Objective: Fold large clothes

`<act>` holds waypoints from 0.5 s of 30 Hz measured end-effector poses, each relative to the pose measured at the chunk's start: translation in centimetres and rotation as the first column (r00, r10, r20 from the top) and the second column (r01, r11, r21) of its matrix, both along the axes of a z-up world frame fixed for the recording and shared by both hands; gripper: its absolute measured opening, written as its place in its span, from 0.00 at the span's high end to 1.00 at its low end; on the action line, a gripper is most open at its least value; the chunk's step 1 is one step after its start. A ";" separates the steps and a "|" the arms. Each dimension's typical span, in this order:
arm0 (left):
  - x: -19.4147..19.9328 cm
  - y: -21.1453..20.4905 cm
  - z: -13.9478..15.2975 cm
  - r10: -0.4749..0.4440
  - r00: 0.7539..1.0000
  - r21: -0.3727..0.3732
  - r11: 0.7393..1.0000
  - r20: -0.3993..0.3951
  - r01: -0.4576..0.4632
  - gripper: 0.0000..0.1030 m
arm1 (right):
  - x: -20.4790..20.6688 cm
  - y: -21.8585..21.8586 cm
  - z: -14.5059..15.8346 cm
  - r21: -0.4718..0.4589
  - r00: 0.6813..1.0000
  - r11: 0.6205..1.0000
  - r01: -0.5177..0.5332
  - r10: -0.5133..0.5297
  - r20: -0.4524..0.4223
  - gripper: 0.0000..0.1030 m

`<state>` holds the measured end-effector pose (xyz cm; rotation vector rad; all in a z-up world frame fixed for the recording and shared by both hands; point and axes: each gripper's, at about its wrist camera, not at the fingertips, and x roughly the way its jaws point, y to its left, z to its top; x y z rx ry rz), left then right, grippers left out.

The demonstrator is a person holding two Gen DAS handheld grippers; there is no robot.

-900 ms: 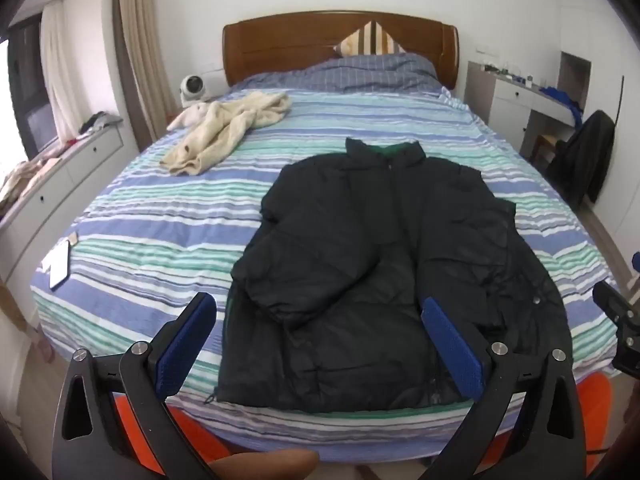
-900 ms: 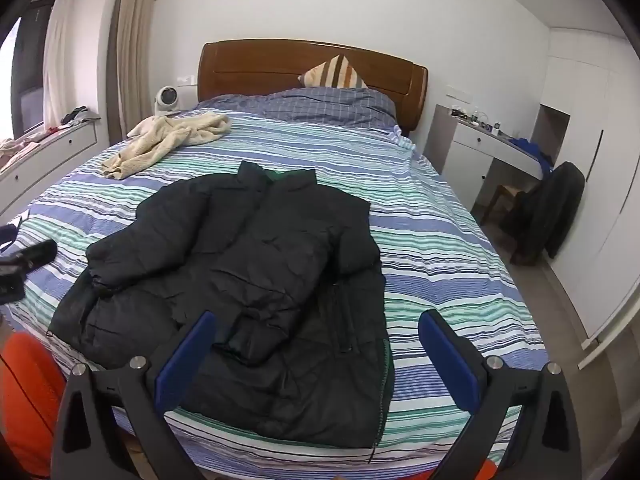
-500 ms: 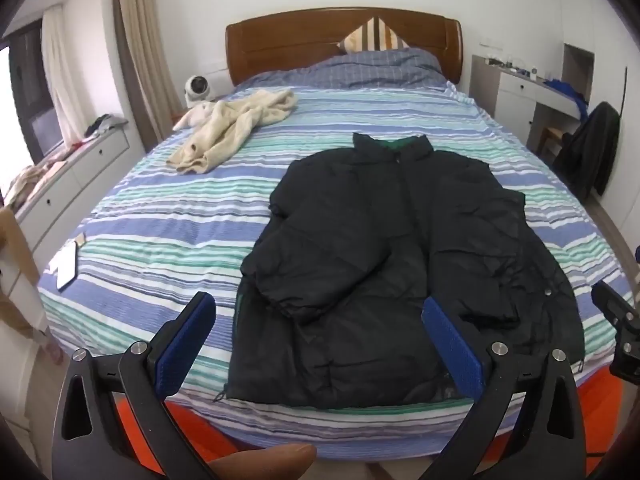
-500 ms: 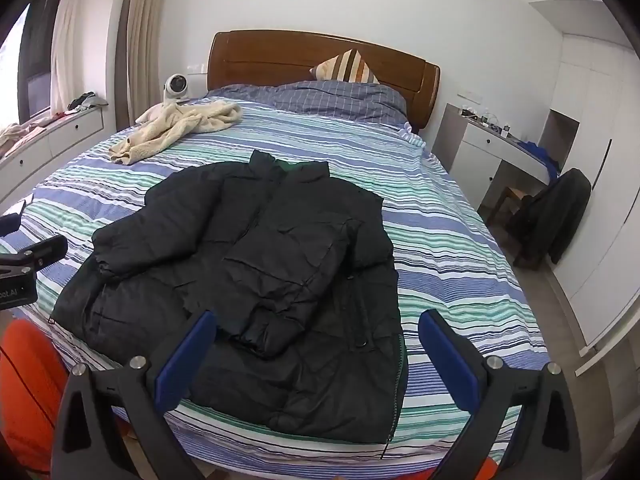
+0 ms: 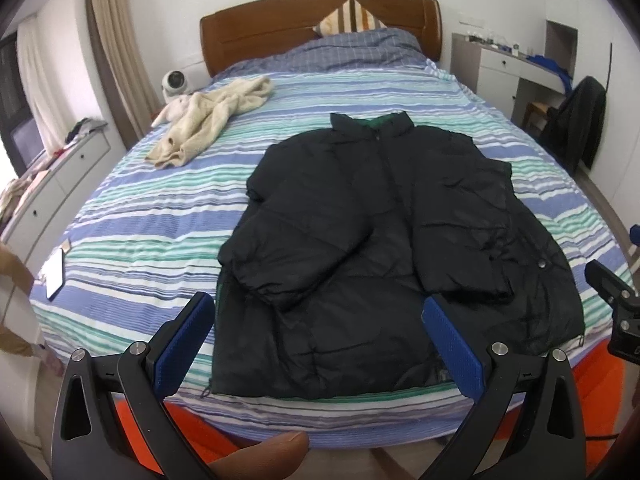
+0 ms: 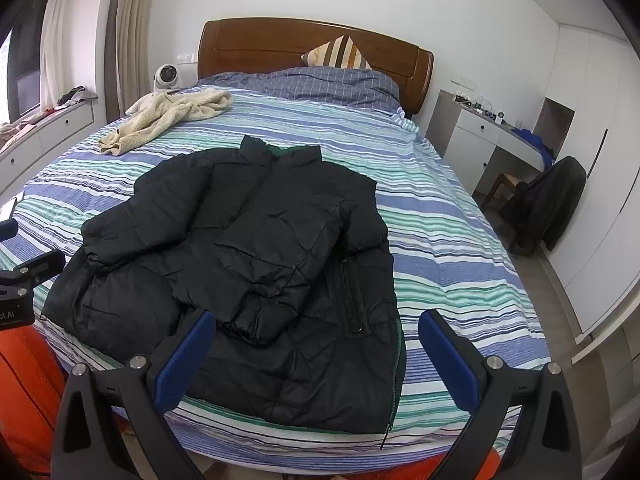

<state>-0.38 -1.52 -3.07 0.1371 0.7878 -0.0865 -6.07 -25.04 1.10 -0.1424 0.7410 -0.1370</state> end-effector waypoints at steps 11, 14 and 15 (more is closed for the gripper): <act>0.1 0.2 0.4 0.003 1.000 -0.002 1.000 -0.010 -0.003 0.00 | 0.1 0.0 -0.4 0.001 1.000 1.000 0.009 -0.009 -0.013 0.00; 0.3 0.2 0.4 0.006 1.000 -0.002 1.000 -0.014 -0.006 0.00 | 0.1 0.1 -0.5 0.002 1.000 1.000 0.011 -0.010 -0.015 0.00; 0.3 0.2 0.4 0.007 1.000 -0.002 1.000 -0.015 -0.007 0.00 | 0.1 0.1 -0.5 0.002 1.000 1.000 0.012 -0.012 -0.017 0.00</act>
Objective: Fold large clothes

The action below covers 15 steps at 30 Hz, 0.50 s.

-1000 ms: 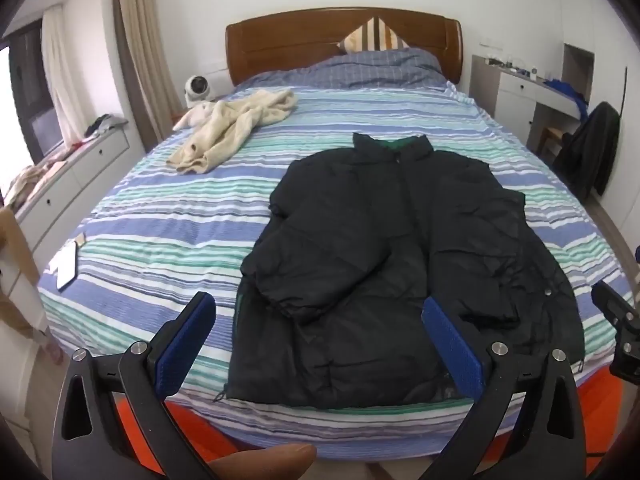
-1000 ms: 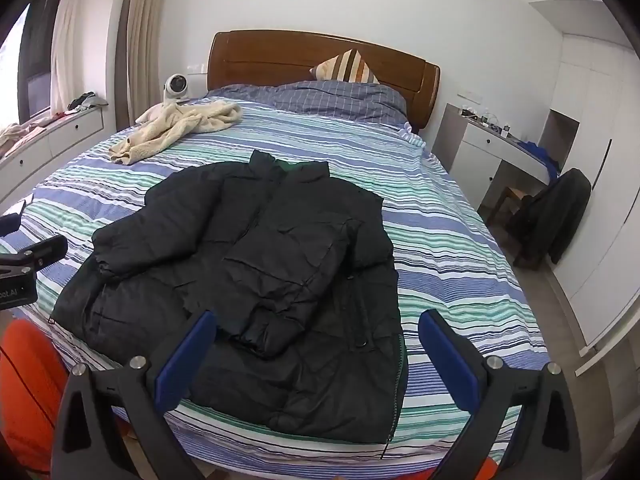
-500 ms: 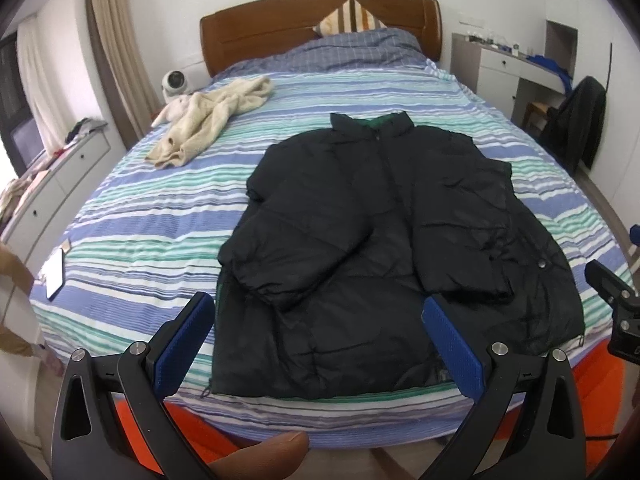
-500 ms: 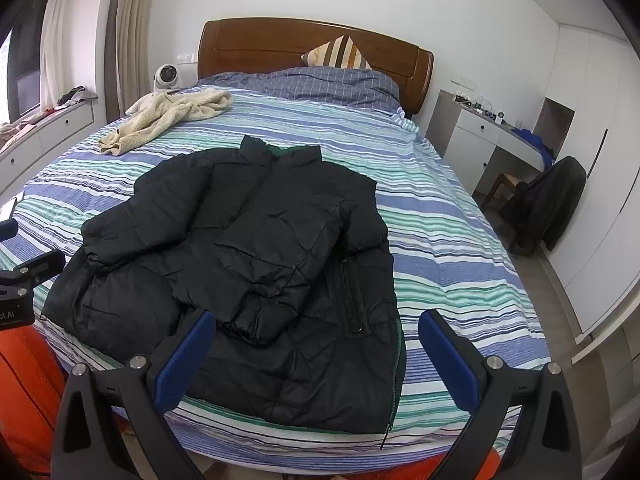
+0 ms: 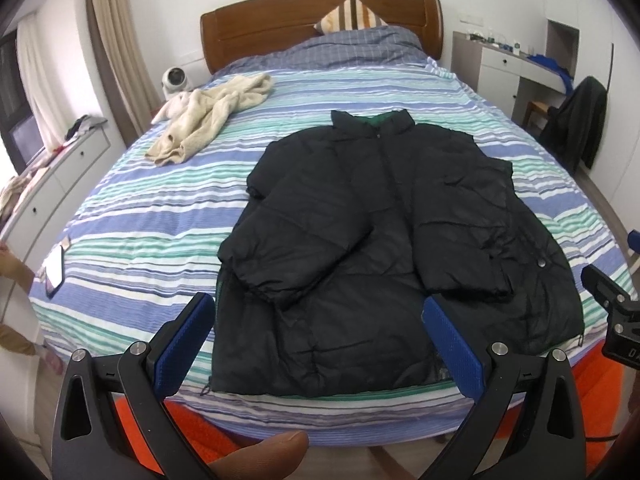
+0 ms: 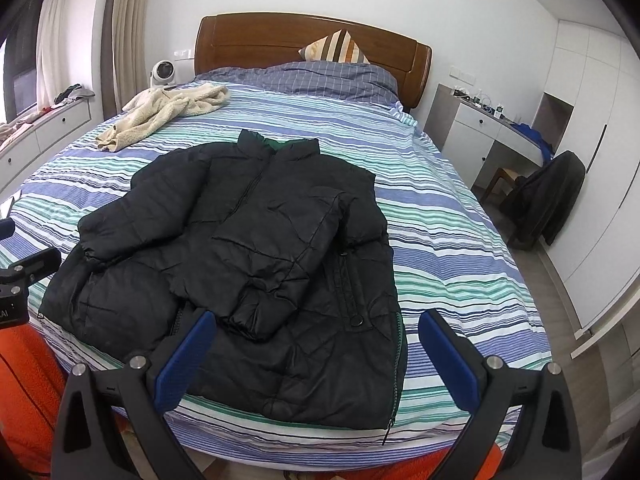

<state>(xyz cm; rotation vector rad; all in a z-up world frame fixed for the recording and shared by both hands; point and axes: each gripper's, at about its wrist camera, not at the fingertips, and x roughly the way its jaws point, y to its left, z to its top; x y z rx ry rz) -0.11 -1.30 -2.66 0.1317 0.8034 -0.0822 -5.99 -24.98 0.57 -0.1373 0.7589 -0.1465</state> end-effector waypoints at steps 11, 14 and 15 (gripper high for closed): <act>0.1 -0.1 -0.2 0.002 1.000 0.023 1.000 -0.010 -0.002 0.00 | 0.0 0.0 -0.2 0.000 1.000 1.000 0.009 -0.009 -0.011 0.00; 0.1 -0.1 -0.2 0.002 1.000 0.020 1.000 -0.014 -0.002 0.00 | 0.0 0.0 -0.3 0.000 1.000 1.000 0.012 -0.012 -0.010 0.00; 0.1 0.0 -0.2 0.003 1.000 0.018 1.000 -0.015 -0.003 0.00 | -0.1 0.0 -0.3 0.000 1.000 1.000 0.012 -0.012 -0.010 0.00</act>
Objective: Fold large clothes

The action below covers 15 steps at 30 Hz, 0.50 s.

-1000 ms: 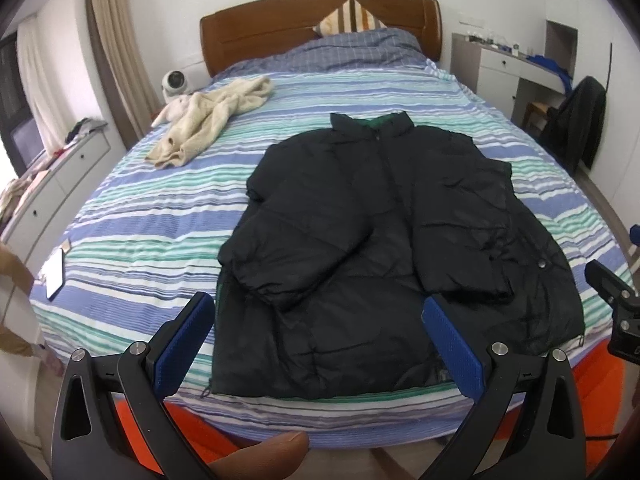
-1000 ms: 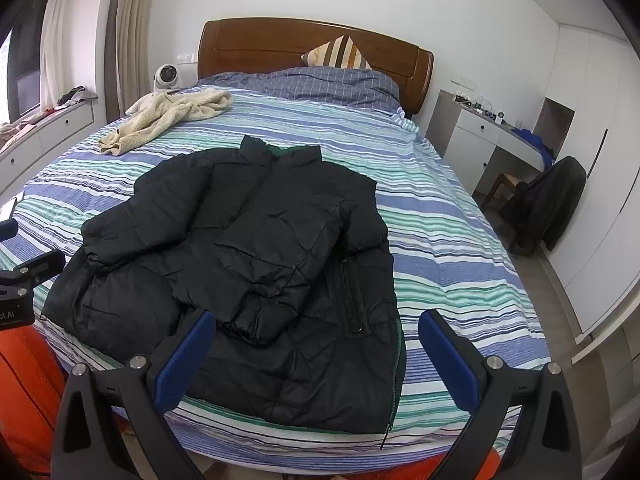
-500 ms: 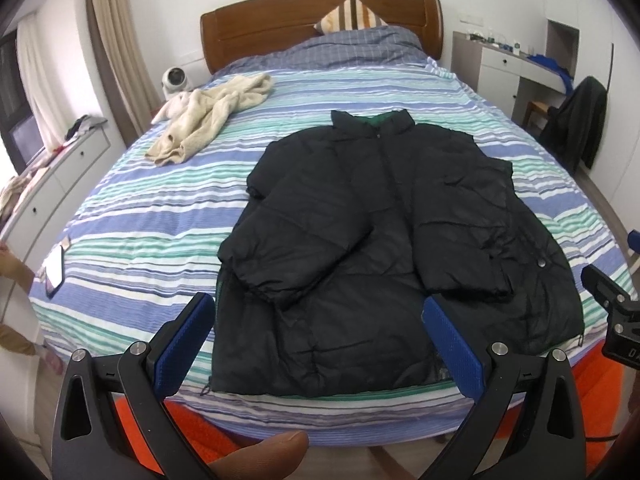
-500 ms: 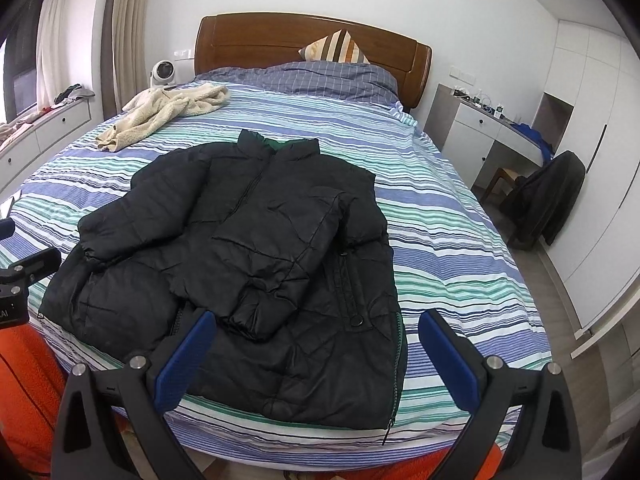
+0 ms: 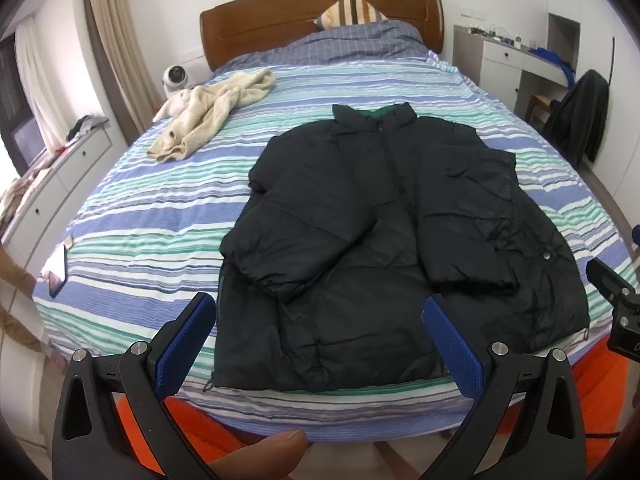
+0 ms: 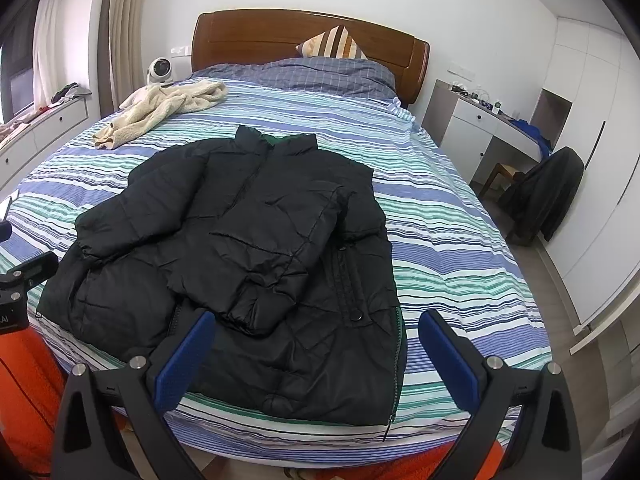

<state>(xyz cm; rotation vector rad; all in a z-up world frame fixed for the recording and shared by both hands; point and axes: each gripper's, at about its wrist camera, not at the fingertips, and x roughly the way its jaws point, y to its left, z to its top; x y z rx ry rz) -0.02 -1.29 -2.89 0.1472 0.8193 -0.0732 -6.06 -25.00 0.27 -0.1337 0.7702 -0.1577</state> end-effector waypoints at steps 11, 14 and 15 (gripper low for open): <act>-0.1 0.2 0.2 0.004 1.000 -0.006 1.000 0.001 -0.004 0.00 | -0.3 -0.1 0.0 0.004 1.000 1.000 0.004 -0.004 -0.001 0.00; -0.1 0.2 0.3 0.003 1.000 -0.009 1.000 0.001 -0.003 0.00 | -0.3 -0.1 0.1 0.004 1.000 1.000 0.003 -0.003 0.002 0.00; -0.2 0.2 0.3 0.003 1.000 -0.009 1.000 0.002 -0.003 0.00 | -0.3 -0.1 0.1 0.004 1.000 1.000 0.003 -0.003 0.003 0.00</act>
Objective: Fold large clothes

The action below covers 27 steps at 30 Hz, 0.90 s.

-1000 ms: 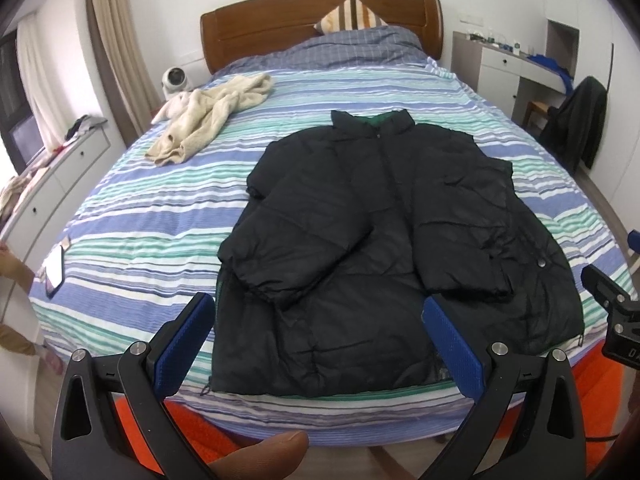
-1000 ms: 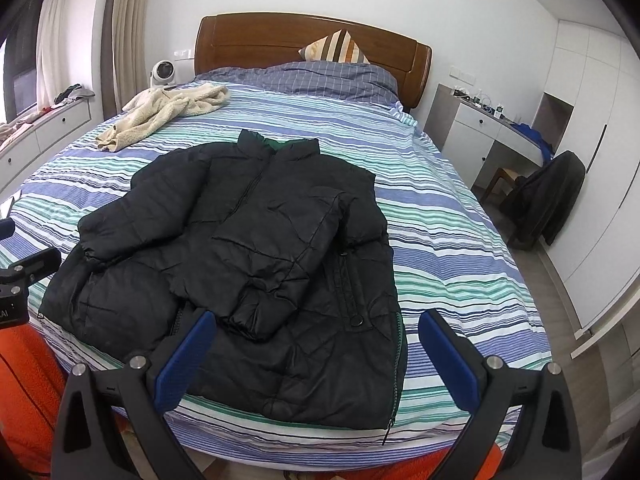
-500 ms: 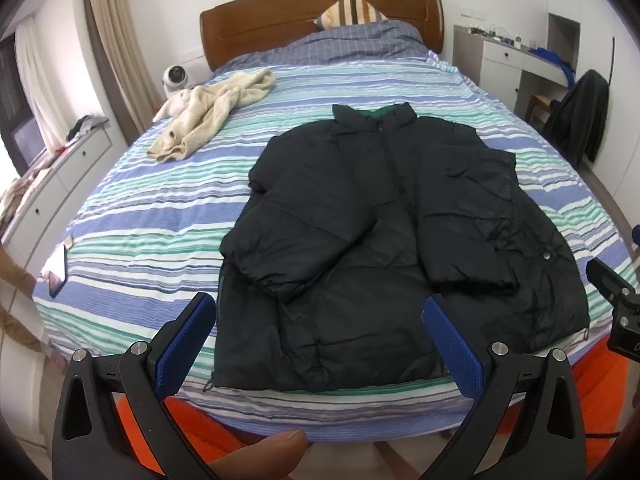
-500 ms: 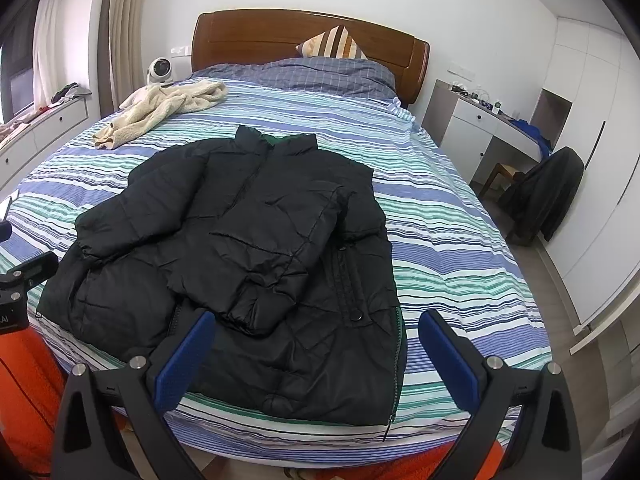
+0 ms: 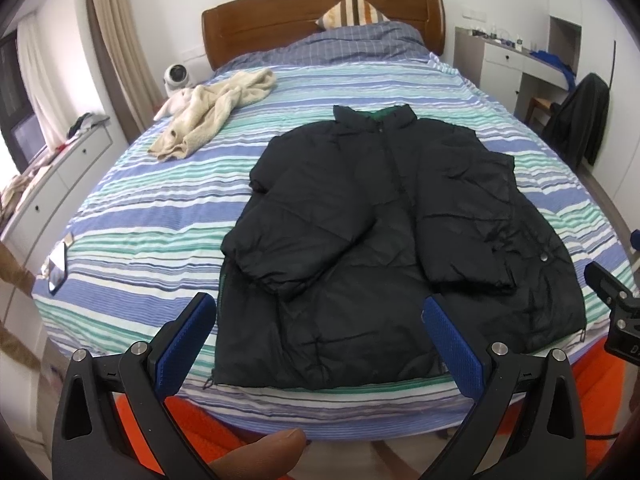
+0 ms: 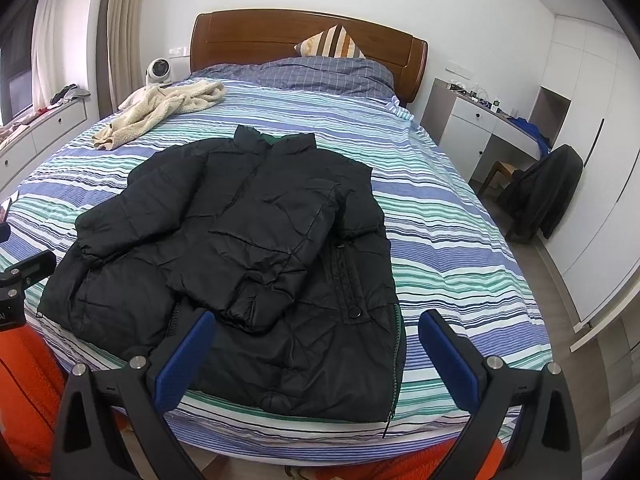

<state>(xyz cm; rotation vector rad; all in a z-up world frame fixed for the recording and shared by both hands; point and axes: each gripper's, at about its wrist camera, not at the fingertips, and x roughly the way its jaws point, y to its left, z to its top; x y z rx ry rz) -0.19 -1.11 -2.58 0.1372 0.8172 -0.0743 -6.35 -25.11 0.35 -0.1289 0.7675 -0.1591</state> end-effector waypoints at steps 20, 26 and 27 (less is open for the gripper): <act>0.3 0.3 -0.1 0.005 1.000 -0.023 1.000 -0.017 -0.005 0.00 | 0.2 0.2 0.0 0.010 1.000 1.000 -0.016 0.016 0.000 0.00; 0.4 0.5 -0.3 0.010 1.000 -0.028 1.000 -0.023 -0.011 0.00 | 0.0 0.8 0.2 0.019 0.998 0.998 -0.056 0.056 0.008 0.00; 0.3 0.5 -0.3 0.010 1.000 -0.028 1.000 -0.022 -0.011 0.00 | 0.0 0.9 0.2 0.019 0.998 0.998 -0.062 0.062 0.008 0.00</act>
